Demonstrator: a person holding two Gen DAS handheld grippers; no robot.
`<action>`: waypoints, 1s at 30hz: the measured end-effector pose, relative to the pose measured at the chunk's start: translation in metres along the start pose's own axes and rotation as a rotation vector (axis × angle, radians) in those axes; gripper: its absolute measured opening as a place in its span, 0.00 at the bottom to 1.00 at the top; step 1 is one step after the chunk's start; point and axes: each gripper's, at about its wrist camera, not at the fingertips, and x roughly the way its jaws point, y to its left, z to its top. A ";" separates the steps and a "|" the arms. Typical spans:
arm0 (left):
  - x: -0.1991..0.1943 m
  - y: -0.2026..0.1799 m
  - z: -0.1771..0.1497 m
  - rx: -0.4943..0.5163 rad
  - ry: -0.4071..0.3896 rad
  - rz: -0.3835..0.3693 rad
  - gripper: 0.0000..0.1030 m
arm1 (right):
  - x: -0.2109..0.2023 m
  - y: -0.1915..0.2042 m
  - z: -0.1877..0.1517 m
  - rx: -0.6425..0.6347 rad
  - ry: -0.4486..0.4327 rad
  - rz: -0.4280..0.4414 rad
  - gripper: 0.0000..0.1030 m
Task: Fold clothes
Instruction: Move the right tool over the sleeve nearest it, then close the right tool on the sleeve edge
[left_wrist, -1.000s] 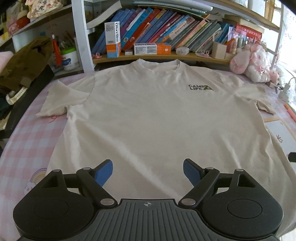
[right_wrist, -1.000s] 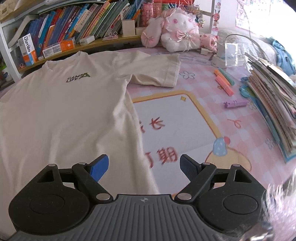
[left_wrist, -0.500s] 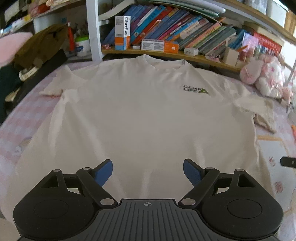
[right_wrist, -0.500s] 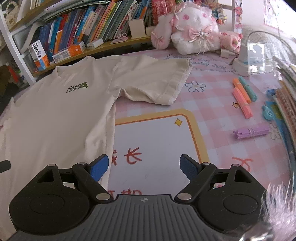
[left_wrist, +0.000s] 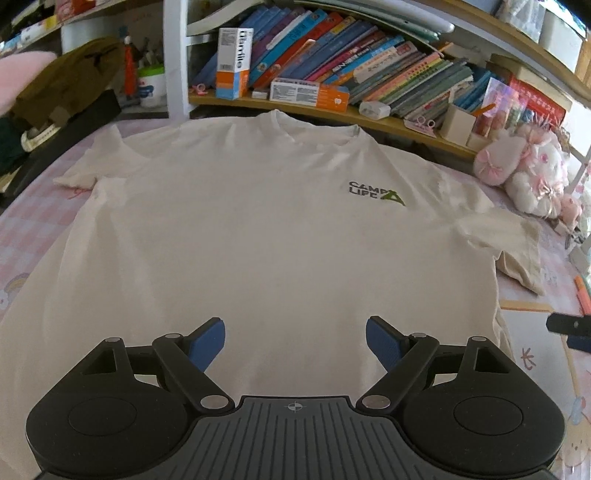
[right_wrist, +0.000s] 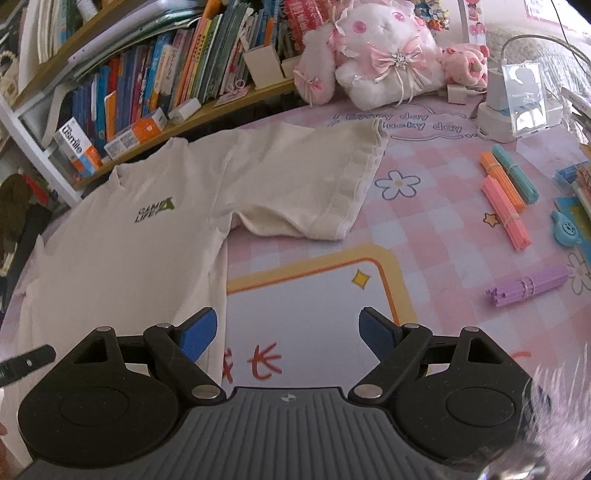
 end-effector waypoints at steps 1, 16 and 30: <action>0.001 -0.001 0.001 0.002 0.002 -0.002 0.83 | 0.002 -0.001 0.002 0.013 0.007 0.000 0.81; 0.015 -0.010 0.001 0.045 0.043 -0.055 0.83 | 0.032 -0.033 0.039 0.221 0.033 0.060 0.69; 0.014 -0.017 -0.002 0.071 0.032 -0.041 0.83 | 0.054 -0.040 0.058 0.224 0.049 0.070 0.44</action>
